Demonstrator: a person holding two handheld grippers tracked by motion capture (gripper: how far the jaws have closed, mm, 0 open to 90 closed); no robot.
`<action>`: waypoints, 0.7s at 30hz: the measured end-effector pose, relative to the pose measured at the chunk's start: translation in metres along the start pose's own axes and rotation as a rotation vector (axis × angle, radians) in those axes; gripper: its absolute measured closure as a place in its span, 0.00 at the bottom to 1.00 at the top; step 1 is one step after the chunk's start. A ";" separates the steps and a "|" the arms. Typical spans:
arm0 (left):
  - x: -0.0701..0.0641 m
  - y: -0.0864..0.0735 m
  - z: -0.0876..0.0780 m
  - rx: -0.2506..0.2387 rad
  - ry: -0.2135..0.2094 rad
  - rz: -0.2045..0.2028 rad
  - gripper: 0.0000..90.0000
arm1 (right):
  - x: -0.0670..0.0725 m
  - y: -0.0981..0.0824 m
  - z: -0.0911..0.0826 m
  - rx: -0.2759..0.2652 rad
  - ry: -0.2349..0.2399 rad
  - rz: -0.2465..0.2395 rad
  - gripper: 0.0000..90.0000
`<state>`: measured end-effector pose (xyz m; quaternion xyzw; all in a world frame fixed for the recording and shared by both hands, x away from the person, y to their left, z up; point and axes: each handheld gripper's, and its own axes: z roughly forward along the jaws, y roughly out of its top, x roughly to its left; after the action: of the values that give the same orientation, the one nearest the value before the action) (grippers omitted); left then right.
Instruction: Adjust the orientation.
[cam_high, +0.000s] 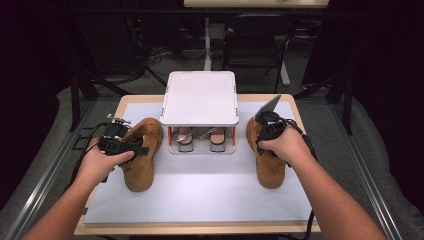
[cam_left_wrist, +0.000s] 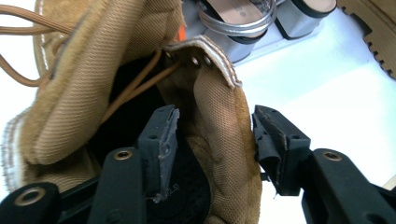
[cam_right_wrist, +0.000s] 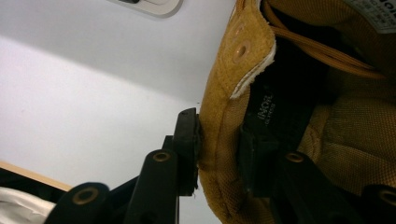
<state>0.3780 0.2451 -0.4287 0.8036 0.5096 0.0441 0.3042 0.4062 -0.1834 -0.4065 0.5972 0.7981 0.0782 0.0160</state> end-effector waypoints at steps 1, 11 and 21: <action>0.000 0.000 0.001 0.004 -0.003 0.002 0.59 | 0.001 0.000 0.000 -0.009 0.001 0.007 0.81; -0.005 0.001 0.003 0.032 -0.017 0.006 0.77 | 0.007 -0.005 -0.001 -0.034 -0.046 0.013 0.87; -0.004 0.005 0.004 0.055 -0.026 -0.020 0.86 | 0.028 -0.014 -0.002 -0.005 0.000 0.012 0.87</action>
<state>0.3811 0.2387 -0.4281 0.8070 0.5146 0.0165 0.2893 0.3846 -0.1609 -0.4047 0.6018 0.7945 0.0801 0.0172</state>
